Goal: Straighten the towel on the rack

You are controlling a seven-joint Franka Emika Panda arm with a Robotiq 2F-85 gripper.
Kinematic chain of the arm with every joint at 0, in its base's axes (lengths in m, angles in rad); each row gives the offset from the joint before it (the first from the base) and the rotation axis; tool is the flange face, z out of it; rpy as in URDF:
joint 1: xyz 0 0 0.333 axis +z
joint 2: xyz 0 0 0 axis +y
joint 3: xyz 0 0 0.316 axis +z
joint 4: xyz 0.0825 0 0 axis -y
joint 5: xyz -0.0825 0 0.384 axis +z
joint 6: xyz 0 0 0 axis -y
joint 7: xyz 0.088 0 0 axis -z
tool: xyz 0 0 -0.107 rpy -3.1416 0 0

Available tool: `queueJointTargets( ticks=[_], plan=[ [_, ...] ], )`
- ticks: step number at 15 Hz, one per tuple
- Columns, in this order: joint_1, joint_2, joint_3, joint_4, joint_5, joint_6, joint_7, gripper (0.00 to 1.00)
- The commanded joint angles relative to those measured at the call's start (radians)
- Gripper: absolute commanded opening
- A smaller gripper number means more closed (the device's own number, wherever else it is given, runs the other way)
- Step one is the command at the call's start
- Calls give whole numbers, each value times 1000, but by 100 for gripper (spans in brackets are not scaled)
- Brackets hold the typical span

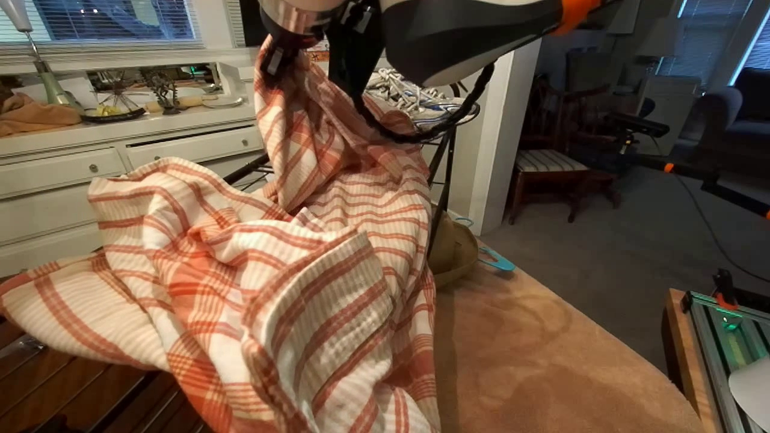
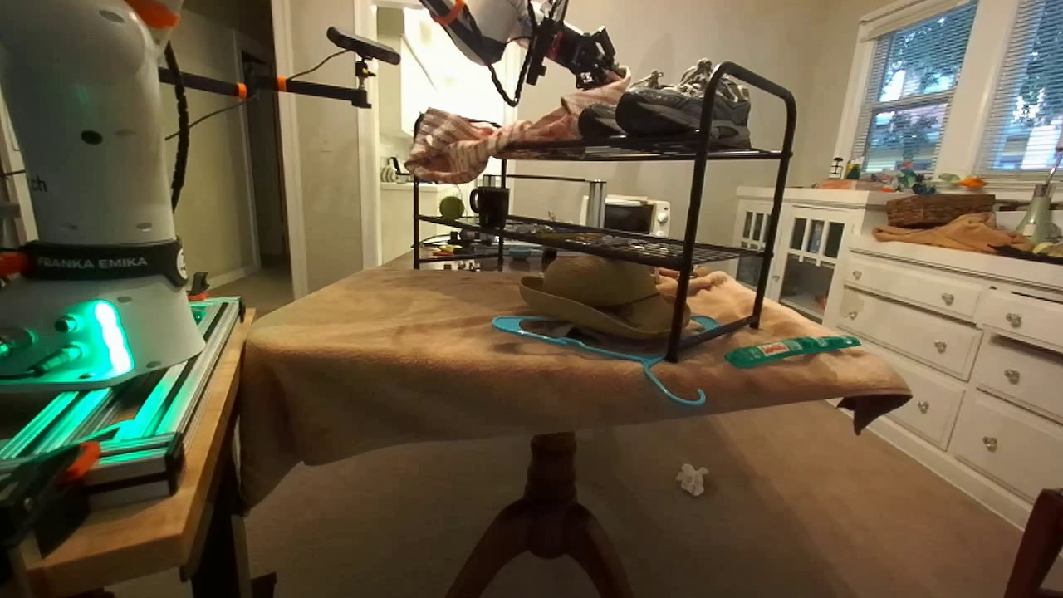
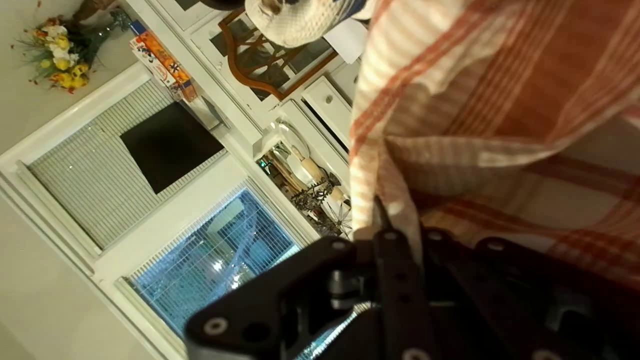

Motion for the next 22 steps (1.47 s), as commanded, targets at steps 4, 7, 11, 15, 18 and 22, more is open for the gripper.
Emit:
queueJointTargets(
  ticks=[4, 7, 11, 15, 18, 22],
  plan=[
    [43, 188, -67, 224, -6, -12, -13, 0],
    [51, 235, -87, 268, 4, -14, -30, 0],
    [51, 264, -92, 301, 29, -4, -50, 28],
    [36, 221, -52, 278, 30, 10, -64, 57],
    [29, 149, -21, 228, 54, -4, -117, 79],
    [-24, 8, 72, 104, 252, 28, -313, 100]
  ],
)
